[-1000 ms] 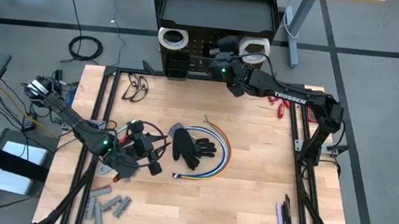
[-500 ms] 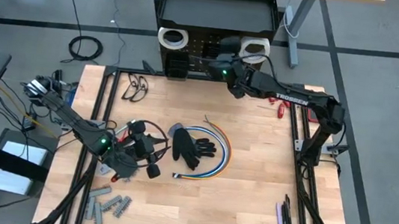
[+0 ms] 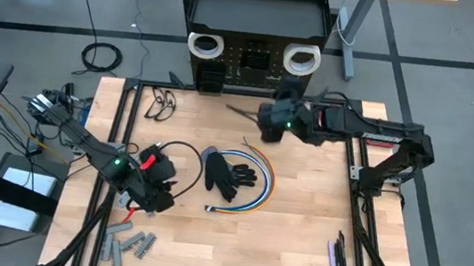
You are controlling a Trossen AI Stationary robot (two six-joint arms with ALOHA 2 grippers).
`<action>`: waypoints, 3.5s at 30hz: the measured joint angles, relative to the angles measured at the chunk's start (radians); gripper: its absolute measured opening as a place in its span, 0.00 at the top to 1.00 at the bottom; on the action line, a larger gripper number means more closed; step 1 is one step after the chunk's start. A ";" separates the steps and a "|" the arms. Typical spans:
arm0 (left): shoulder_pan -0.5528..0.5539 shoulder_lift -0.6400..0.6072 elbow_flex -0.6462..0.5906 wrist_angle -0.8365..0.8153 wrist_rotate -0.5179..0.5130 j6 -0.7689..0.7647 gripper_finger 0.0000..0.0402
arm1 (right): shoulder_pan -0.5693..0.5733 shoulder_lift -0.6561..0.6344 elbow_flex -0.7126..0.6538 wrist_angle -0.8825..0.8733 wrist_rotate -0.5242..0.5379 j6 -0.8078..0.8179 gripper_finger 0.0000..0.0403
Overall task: Hang tools onto peg board
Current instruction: Put the terminal block into the black bin on the peg board
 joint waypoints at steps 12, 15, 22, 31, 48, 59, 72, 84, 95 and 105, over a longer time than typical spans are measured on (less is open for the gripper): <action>-0.103 0.073 -0.205 0.148 0.238 -0.405 0.55 | 0.235 0.038 -0.245 0.188 -0.083 0.237 0.54; -0.147 0.072 -0.301 0.365 0.128 -0.422 0.50 | 0.261 0.040 -0.305 0.231 -0.078 0.271 0.54; -0.213 0.142 -0.371 0.446 0.099 -0.543 0.46 | 0.270 0.040 -0.364 0.268 -0.077 0.343 0.54; -0.288 0.308 -0.279 0.343 0.030 -0.636 0.46 | 0.269 0.040 -0.369 0.288 -0.079 0.381 0.54; -0.453 0.324 0.005 0.024 -0.282 -0.704 0.46 | 0.269 0.052 -0.369 0.523 -0.138 0.301 0.54; -0.562 0.555 -0.068 -0.034 -0.175 -1.008 0.46 | 0.275 0.210 -0.369 0.673 -0.156 0.338 0.54; -0.536 0.686 -0.216 0.238 -0.357 -1.134 0.49 | 0.279 0.297 -0.369 0.704 -0.193 0.428 0.54; -0.504 0.687 -0.239 0.210 -0.369 -1.105 0.69 | 0.309 0.330 -0.369 0.821 -0.240 0.446 0.54; -0.441 0.365 -0.182 -0.022 -0.462 -1.039 0.69 | 0.348 0.331 -0.369 1.000 -0.273 0.255 0.54; -0.344 -0.069 -0.272 0.421 -0.332 -0.476 0.69 | 0.383 0.468 -0.358 1.348 -0.375 -0.217 0.54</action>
